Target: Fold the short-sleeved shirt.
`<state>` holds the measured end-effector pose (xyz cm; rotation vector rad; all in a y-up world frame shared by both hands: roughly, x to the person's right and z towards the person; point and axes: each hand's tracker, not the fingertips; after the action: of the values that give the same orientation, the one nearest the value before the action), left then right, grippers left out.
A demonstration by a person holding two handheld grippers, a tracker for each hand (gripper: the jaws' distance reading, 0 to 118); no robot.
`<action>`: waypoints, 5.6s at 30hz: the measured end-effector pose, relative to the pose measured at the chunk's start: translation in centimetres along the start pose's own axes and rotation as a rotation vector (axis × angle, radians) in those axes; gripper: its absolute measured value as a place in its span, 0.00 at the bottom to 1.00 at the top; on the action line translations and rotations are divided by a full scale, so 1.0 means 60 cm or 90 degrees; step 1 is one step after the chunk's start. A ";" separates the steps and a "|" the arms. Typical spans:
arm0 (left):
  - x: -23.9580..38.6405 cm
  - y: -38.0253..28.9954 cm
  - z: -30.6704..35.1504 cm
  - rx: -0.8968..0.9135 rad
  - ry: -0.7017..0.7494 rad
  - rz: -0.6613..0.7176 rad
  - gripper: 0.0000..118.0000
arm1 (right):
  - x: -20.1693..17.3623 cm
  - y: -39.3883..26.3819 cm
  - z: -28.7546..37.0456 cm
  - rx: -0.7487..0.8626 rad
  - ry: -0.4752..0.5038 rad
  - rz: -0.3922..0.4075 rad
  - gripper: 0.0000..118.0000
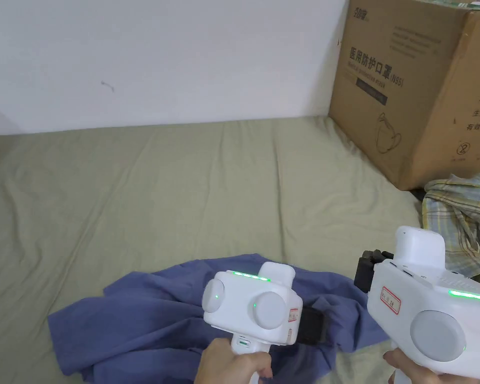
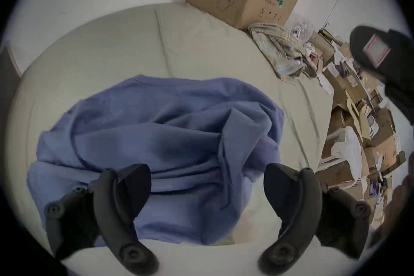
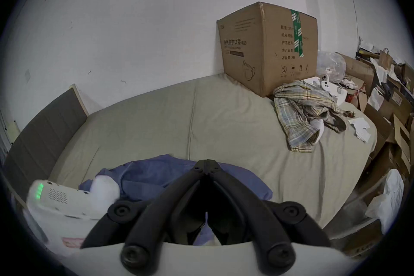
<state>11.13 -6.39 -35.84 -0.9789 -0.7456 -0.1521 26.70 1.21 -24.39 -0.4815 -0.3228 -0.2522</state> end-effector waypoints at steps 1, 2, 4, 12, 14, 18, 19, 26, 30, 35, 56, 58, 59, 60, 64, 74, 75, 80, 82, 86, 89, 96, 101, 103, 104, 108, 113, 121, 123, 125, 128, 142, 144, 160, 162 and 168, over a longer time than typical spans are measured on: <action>-0.012 -0.001 0.017 0.009 0.007 0.000 0.90 | -0.005 0.000 0.001 -0.001 0.003 0.003 0.01; -0.025 -0.005 0.034 0.021 0.015 0.003 0.89 | -0.009 0.001 0.001 -0.004 0.009 0.005 0.01; -0.056 -0.013 0.071 0.042 0.030 0.023 0.76 | -0.021 -0.002 0.004 -0.005 0.024 0.014 0.01; -0.186 -0.135 0.176 0.061 0.229 0.058 0.00 | -0.090 -0.030 -0.016 -0.048 0.086 0.052 0.01; -0.232 -0.170 0.196 0.055 0.197 0.150 0.00 | -0.111 -0.045 -0.026 -0.068 0.102 0.064 0.01; -0.281 -0.220 0.221 0.065 0.214 0.206 0.00 | -0.147 -0.070 -0.046 -0.107 0.128 0.081 0.01; -0.290 -0.227 0.224 0.062 0.225 0.207 0.00 | -0.156 -0.074 -0.051 -0.112 0.130 0.088 0.01; -0.375 -0.219 0.214 0.038 0.237 0.277 0.52 | -0.197 -0.084 -0.087 -0.145 0.150 0.104 0.01; -0.434 -0.185 0.206 0.042 0.252 0.281 0.90 | -0.215 -0.086 -0.114 -0.164 0.143 0.125 0.01; -0.519 -0.140 0.173 0.035 0.280 0.303 0.91 | -0.233 -0.092 -0.151 -0.194 0.150 0.131 0.01; -0.513 -0.129 0.128 0.011 0.342 0.292 0.02 | -0.262 -0.076 -0.254 -0.261 0.172 0.135 0.01; -0.509 -0.130 0.143 0.023 0.335 0.294 0.02 | -0.269 -0.054 -0.265 -0.246 0.205 0.141 0.01; -0.506 -0.130 0.153 0.033 0.333 0.295 0.02 | -0.272 -0.040 -0.274 -0.244 0.224 0.137 0.01; -0.509 -0.128 0.161 0.041 0.329 0.298 0.02 | -0.275 -0.026 -0.285 -0.245 0.251 0.127 0.01; -0.508 -0.122 0.176 0.048 0.316 0.296 0.02 | -0.302 0.016 -0.340 -0.261 0.294 0.130 0.60; -0.516 -0.127 0.174 0.043 0.303 0.305 0.02 | -0.385 -0.060 -0.531 -0.434 0.262 0.304 0.72; -0.518 -0.128 0.174 0.041 0.301 0.306 0.02 | -0.385 -0.072 -0.542 -0.441 0.267 0.329 0.72; -0.525 -0.130 0.161 0.029 0.293 0.307 0.02 | -0.396 -0.060 -0.519 -0.405 0.269 0.430 0.53; -0.524 -0.132 0.161 0.028 0.294 0.314 0.02 | -0.397 -0.060 -0.510 -0.403 0.271 0.421 0.29; -0.522 -0.134 0.162 0.023 0.297 0.320 0.02 | -0.394 -0.059 -0.497 -0.380 0.231 0.414 0.03; -0.518 -0.133 0.168 0.020 0.298 0.326 0.02 | -0.387 -0.051 -0.492 -0.392 0.228 0.360 0.03; -0.515 -0.082 0.222 0.077 0.296 0.310 0.02 | -0.353 0.071 -0.440 -0.323 0.214 0.297 0.03; -0.503 0.001 0.280 0.126 0.343 0.238 0.02 | -0.297 0.221 -0.384 -0.233 0.180 0.244 0.03; -0.507 0.044 0.308 0.160 0.355 0.212 0.02 | -0.276 0.292 -0.358 -0.193 0.140 0.267 0.03; -0.499 0.071 0.323 0.166 0.361 0.211 0.02 | -0.265 0.327 -0.344 -0.168 0.123 0.269 0.03; -0.502 0.171 0.387 0.209 0.404 0.178 0.02 | -0.212 0.456 -0.282 -0.101 0.096 0.179 0.03; -0.494 0.283 0.473 0.254 0.446 0.132 0.02 | -0.169 0.600 -0.221 -0.032 0.076 0.145 0.03; -0.497 0.447 0.587 0.348 0.511 0.107 0.02 | -0.165 0.758 -0.208 0.029 0.052 0.093 0.03; -0.510 0.481 0.601 0.353 0.505 0.107 0.02 | -0.176 0.790 -0.216 0.045 0.042 0.092 0.03; -0.535 0.523 0.617 0.359 0.488 0.123 0.02 | -0.189 0.825 -0.223 0.059 0.054 0.063 0.03; -0.560 0.575 0.642 0.403 0.477 0.142 0.02 | -0.215 0.874 -0.232 0.087 0.046 0.060 0.03; -0.612 0.665 0.681 0.529 0.587 0.094 0.02 | -0.286 0.984 -0.243 0.168 0.071 0.053 0.03; -0.622 0.650 0.657 0.531 0.595 0.100 0.02 | -0.286 0.965 -0.266 0.154 0.075 0.052 0.03; -0.792 0.422 0.118 0.104 0.567 0.158 0.02 | -0.218 0.508 -0.708 -0.250 0.015 0.074 0.03; -0.803 0.381 0.072 0.060 0.548 0.179 0.02 | -0.193 0.452 -0.757 -0.296 0.017 0.071 0.03; -0.785 0.254 0.021 0.014 0.500 0.209 0.02 | -0.140 0.318 -0.784 -0.381 -0.004 0.088 0.03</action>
<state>-17.99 -6.38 -75.93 -0.9076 0.1330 -0.2211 36.34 -4.09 -74.63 -1.0908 -0.2152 -0.2108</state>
